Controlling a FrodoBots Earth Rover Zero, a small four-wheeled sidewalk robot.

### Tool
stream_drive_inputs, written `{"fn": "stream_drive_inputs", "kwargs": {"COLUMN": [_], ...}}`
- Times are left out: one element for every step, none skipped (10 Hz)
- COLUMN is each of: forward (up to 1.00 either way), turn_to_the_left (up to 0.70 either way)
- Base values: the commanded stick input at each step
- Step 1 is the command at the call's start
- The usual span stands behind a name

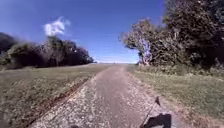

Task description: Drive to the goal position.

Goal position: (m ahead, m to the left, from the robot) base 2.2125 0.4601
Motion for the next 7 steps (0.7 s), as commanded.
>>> {"fn": "stream_drive_inputs", "kwargs": {"forward": [0.70, 0.70, 0.70, 0.70, 0.70, 0.70, 0.70], "turn_to_the_left": [-0.11, -0.04, 0.02, 0.06, 0.10, 0.14, 0.18]}}
